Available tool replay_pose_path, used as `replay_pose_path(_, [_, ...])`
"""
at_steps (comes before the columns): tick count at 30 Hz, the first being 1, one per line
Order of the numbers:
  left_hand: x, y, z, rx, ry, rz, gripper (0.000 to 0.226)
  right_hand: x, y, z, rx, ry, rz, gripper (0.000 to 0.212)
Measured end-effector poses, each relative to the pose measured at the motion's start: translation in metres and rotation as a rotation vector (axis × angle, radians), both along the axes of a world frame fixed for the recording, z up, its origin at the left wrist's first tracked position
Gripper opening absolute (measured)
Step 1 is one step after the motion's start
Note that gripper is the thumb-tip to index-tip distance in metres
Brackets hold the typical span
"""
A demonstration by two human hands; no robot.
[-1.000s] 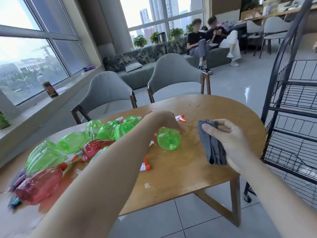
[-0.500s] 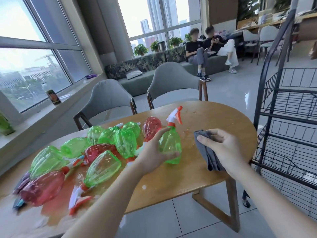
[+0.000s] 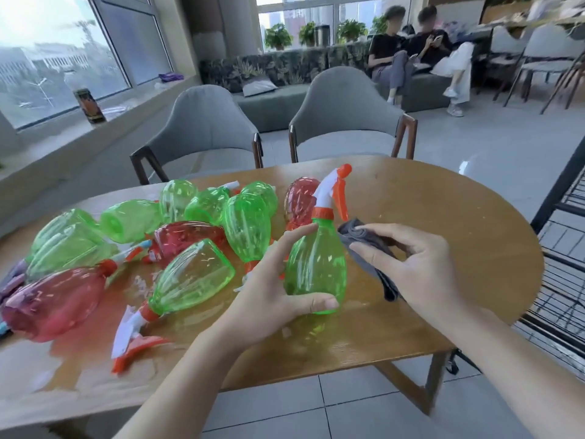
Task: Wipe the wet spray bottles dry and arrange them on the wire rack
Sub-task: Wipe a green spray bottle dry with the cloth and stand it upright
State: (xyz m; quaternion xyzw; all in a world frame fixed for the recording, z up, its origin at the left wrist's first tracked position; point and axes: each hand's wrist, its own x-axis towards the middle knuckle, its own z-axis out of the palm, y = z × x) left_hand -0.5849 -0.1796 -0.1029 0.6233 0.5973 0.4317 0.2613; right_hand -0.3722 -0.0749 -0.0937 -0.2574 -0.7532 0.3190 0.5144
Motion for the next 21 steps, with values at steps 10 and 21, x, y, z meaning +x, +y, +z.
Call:
replay_pose_path(10, [-0.007, 0.004, 0.001, -0.007, -0.052, -0.095, 0.089, -0.022, 0.011, -0.006, 0.023, 0.000, 0.063, 0.025])
replay_pose_path(21, [-0.009, -0.005, -0.001, -0.005, -0.067, -0.082, 0.091, -0.004, -0.014, -0.016, 0.329, -0.230, 0.138, 0.027])
